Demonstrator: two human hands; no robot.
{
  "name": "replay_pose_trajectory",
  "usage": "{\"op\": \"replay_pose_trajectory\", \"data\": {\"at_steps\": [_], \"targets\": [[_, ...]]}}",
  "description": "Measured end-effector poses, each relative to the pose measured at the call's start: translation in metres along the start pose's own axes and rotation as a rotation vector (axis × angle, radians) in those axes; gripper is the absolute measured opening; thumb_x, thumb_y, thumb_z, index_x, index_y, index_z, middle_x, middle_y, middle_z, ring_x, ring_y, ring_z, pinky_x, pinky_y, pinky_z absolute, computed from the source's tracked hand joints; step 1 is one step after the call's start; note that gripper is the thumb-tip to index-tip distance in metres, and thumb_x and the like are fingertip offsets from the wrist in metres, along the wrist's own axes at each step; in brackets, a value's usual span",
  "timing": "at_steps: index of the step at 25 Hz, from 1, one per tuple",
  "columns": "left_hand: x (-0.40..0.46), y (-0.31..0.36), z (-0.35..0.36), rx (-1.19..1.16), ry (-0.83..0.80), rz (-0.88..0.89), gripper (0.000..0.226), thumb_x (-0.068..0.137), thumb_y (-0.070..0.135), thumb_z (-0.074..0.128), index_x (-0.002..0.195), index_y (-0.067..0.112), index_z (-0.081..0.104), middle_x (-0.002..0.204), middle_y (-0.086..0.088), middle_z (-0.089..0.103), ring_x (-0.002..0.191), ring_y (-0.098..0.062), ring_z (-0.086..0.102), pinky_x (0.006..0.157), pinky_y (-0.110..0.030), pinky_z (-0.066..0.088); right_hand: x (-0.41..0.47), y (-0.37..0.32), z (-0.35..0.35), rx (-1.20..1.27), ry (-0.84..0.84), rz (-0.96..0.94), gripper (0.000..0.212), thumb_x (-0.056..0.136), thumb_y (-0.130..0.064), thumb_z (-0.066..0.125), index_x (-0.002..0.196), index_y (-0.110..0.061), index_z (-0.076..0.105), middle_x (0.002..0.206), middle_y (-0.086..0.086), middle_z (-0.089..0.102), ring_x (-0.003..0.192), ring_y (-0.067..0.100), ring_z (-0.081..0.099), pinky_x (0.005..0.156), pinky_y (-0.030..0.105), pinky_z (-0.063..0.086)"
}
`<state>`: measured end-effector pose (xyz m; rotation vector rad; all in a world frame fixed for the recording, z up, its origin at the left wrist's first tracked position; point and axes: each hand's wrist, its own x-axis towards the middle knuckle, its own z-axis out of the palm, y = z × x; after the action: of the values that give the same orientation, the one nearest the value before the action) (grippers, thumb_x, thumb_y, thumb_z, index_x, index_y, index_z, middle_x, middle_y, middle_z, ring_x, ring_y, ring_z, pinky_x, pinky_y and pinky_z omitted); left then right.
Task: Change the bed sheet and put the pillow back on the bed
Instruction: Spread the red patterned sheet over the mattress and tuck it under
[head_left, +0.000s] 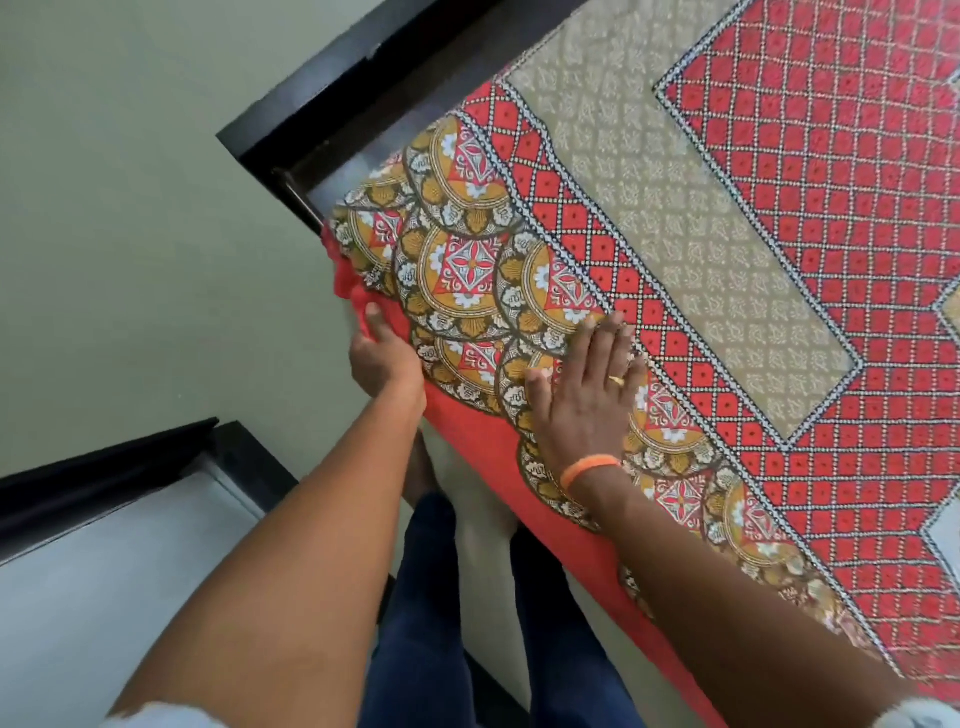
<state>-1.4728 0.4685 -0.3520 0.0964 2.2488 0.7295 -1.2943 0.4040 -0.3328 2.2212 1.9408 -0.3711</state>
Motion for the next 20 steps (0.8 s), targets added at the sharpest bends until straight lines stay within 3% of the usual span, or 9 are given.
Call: {"op": "replay_pose_trajectory", "data": {"at_steps": [4, 5, 7, 8, 10, 12, 13, 17, 20], "targets": [[0.017, 0.000, -0.004, -0.084, 0.026, -0.224, 0.033, 0.098, 0.028, 0.050, 0.120, 0.003, 0.052, 0.120, -0.012, 0.060, 0.103, -0.028, 0.061, 0.089, -0.042, 0.053, -0.023, -0.043, 0.010, -0.031, -0.033, -0.353, 0.076, 0.100, -0.057, 0.022, 0.156, -0.006, 0.010, 0.162, 0.020, -0.004, 0.150, 0.037, -0.006, 0.120, 0.055, 0.000], [0.021, 0.009, -0.009, -0.055, 0.099, -0.204, 0.033, 0.095, 0.019, 0.052, 0.123, 0.004, 0.049, 0.129, -0.014, 0.055, 0.113, -0.031, 0.057, 0.094, -0.044, 0.051, -0.025, -0.048, 0.009, -0.011, -0.031, -0.505, 0.071, 0.101, -0.053, 0.029, 0.154, -0.007, 0.020, 0.162, 0.019, 0.001, 0.150, 0.036, 0.000, 0.120, 0.054, 0.004], [0.028, 0.033, -0.017, 0.102, 0.189, 0.040, 0.038, 0.094, 0.023, 0.052, 0.128, 0.007, 0.046, 0.138, -0.014, 0.046, 0.123, -0.033, 0.047, 0.096, -0.044, 0.045, -0.012, -0.049, -0.001, 0.123, 0.026, -0.756, 0.052, 0.098, -0.037, 0.047, 0.140, -0.006, 0.048, 0.160, 0.017, 0.019, 0.148, 0.034, 0.018, 0.119, 0.053, 0.017], [0.031, 0.047, -0.018, 0.131, 0.168, 0.210, 0.044, 0.095, 0.033, 0.051, 0.130, 0.008, 0.045, 0.139, -0.013, 0.045, 0.124, -0.033, 0.046, 0.094, -0.042, 0.043, -0.001, -0.047, -0.006, 0.216, 0.103, -0.755, 0.043, 0.096, -0.030, 0.053, 0.131, -0.005, 0.056, 0.156, 0.019, 0.030, 0.144, 0.034, 0.029, 0.116, 0.053, 0.025], [0.039, 0.072, -0.014, 0.198, 0.054, 0.472, 0.054, 0.094, 0.049, 0.051, 0.133, 0.012, 0.045, 0.136, -0.014, 0.045, 0.119, -0.033, 0.049, 0.086, -0.036, 0.042, 0.028, -0.043, -0.013, 0.335, 0.233, -0.371, 0.047, 0.097, -0.034, 0.048, 0.133, -0.002, 0.053, 0.153, 0.023, 0.034, 0.143, 0.036, 0.030, 0.117, 0.052, 0.025], [0.044, 0.083, -0.009, 0.368, 0.008, 0.602, 0.045, 0.096, 0.049, 0.052, 0.126, 0.016, 0.050, 0.128, -0.014, 0.046, 0.111, -0.033, 0.053, 0.076, -0.034, 0.041, 0.056, -0.042, -0.017, 0.258, 0.151, 0.098, 0.071, 0.100, -0.053, 0.027, 0.151, -0.003, 0.025, 0.161, 0.021, 0.010, 0.150, 0.034, 0.006, 0.121, 0.053, 0.011], [0.048, 0.083, -0.008, 0.428, 0.019, 0.654, 0.038, 0.098, 0.045, 0.051, 0.120, 0.015, 0.051, 0.124, -0.013, 0.046, 0.108, -0.033, 0.054, 0.073, -0.036, 0.041, 0.063, -0.047, -0.015, 0.174, 0.091, 0.192, 0.078, 0.099, -0.059, 0.019, 0.154, -0.003, 0.012, 0.162, 0.020, 0.000, 0.150, 0.033, -0.004, 0.120, 0.055, 0.007], [0.066, 0.090, -0.022, 0.552, -0.003, 0.849, 0.025, 0.104, 0.033, 0.044, 0.104, 0.010, 0.051, 0.117, -0.010, 0.051, 0.096, -0.033, 0.057, 0.065, -0.037, 0.036, 0.064, -0.107, -0.010, 0.028, 0.049, -0.031, 0.083, 0.096, -0.063, 0.009, 0.156, -0.006, 0.005, 0.163, 0.018, -0.004, 0.150, 0.033, -0.009, 0.120, 0.056, 0.000], [0.087, 0.098, -0.039, 0.624, -0.105, 0.953, 0.027, 0.103, 0.035, 0.044, 0.098, 0.009, 0.050, 0.109, -0.010, 0.054, 0.089, -0.032, 0.056, 0.066, -0.036, 0.034, 0.060, -0.153, -0.011, 0.007, -0.036, -0.262, 0.077, 0.099, -0.059, 0.018, 0.156, -0.009, 0.009, 0.163, 0.017, -0.006, 0.150, 0.033, -0.010, 0.120, 0.055, -0.003]]}}
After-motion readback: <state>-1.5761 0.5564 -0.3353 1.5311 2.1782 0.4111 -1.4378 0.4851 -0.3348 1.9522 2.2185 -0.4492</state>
